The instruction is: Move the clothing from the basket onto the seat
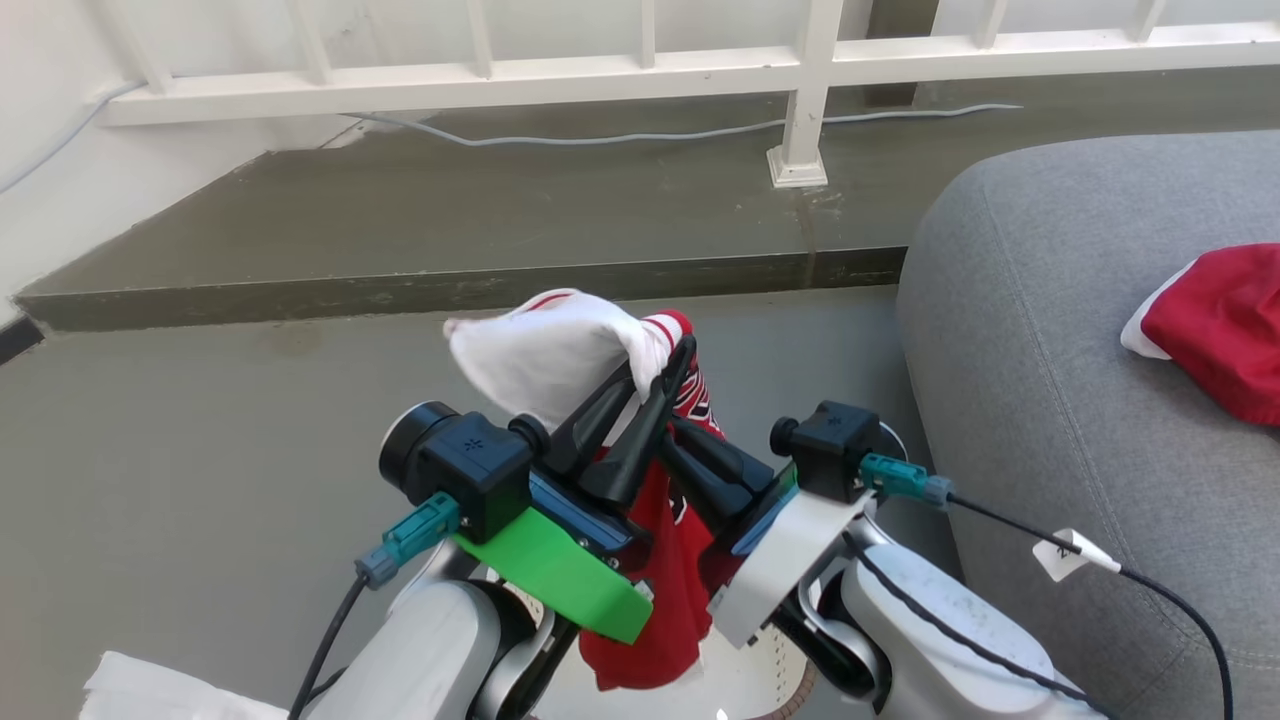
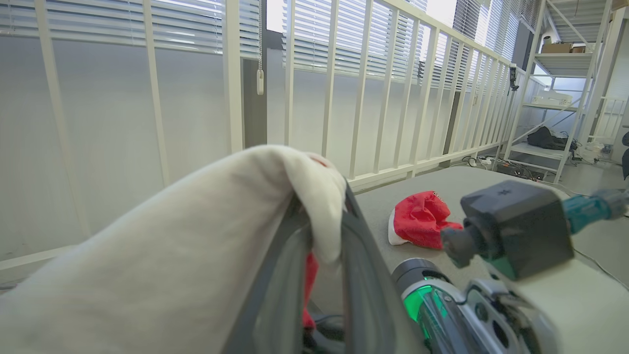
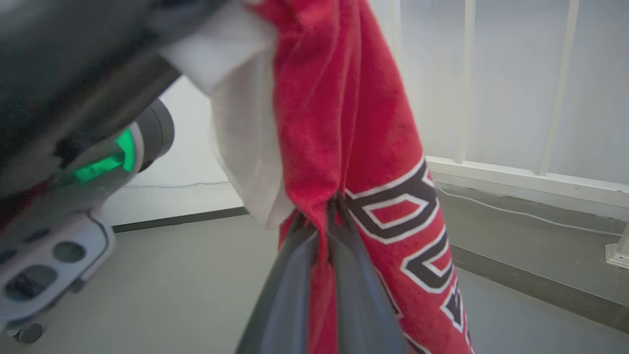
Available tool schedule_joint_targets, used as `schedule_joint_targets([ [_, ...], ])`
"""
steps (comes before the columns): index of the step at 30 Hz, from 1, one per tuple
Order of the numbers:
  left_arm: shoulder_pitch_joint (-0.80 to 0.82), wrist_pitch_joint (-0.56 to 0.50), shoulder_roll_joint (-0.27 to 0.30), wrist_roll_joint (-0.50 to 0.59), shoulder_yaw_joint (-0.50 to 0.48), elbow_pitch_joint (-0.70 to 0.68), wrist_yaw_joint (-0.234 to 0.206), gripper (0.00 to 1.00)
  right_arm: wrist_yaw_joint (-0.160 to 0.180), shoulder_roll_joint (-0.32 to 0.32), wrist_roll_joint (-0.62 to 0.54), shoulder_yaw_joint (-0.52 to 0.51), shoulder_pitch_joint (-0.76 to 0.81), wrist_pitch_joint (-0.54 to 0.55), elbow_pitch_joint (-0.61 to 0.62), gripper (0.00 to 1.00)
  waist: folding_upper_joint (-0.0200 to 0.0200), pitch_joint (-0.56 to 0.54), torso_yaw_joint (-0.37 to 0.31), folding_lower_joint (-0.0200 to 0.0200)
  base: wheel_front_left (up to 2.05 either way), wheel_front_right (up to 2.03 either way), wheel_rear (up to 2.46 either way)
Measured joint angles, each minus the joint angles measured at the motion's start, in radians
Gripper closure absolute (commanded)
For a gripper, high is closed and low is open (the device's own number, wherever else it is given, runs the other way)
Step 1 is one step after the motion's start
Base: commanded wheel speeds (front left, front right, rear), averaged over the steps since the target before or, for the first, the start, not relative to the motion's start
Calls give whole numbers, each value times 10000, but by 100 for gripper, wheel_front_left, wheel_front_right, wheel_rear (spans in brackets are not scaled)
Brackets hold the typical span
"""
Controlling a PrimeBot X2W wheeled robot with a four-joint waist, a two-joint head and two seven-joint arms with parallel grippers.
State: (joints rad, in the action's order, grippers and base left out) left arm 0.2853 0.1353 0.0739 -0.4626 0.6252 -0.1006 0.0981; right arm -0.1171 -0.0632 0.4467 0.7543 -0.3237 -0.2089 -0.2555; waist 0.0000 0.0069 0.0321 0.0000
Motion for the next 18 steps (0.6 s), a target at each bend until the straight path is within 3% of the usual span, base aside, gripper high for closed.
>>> schedule_joint_targets([
  [1,0,-40,2,2,0,-10,0,100,2,2,38,-4,-45,-21,-29,100,0,10,-10,0,0,0,0],
  [2,0,-40,2,2,2,-10,0,86,10,2,54,-13,-83,-29,-61,100,0,21,-21,0,0,0,0],
  [3,0,-40,2,2,-4,-13,-2,53,35,2,54,-33,-133,-61,-117,100,0,32,-33,0,0,0,0],
  [4,0,-40,6,8,-10,-15,-2,0,40,0,54,-81,-181,-105,-153,100,0,42,-46,0,0,0,0],
  [10,0,-117,163,113,-84,-71,-71,0,161,-4,219,-424,-532,-196,-430,100,0,113,-274,0,0,0,0],
  [18,-86,-474,614,629,314,-148,-59,0,610,-36,192,-1358,-937,-293,-961,100,0,275,-806,0,0,0,0],
])
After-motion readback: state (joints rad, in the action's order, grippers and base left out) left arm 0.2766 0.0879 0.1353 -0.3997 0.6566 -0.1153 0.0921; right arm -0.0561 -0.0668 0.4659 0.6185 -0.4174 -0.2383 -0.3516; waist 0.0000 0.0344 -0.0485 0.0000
